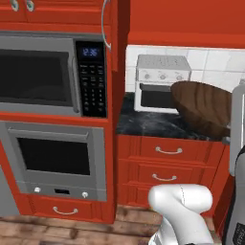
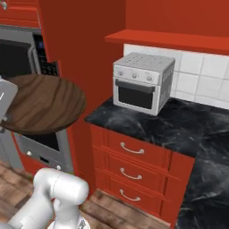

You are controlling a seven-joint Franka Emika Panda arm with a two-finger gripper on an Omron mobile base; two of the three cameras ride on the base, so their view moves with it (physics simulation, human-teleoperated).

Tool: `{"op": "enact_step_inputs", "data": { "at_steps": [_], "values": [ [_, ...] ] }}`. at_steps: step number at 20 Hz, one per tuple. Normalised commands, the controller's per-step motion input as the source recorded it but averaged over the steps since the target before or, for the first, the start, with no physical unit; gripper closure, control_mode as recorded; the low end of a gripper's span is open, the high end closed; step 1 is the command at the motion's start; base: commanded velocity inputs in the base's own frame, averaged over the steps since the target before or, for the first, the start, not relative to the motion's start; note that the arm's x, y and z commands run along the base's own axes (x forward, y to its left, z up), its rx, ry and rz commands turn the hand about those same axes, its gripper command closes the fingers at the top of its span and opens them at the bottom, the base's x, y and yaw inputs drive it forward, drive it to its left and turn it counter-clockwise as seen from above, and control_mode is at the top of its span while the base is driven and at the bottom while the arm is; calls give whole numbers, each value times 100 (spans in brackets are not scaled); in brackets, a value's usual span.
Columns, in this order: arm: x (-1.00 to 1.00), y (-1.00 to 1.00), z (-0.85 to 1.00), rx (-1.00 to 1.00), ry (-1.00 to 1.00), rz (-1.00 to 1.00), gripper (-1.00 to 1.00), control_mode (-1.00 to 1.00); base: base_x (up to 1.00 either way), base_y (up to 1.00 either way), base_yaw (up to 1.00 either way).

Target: Move the bowls from the cabinet to the plates on the dining table.

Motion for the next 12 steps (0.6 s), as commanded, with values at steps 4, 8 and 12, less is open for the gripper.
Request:
{"op": "enact_step_inputs", "data": {
  "at_steps": [4,8,12],
  "values": [
    [0,0,0,0,0,0,100,100,-100,23,-2],
    [0,0,0,0,0,0,100,100,-100,4,-3],
    [0,0,0,0,0,0,100,100,-99,54,0]
  ]
}}
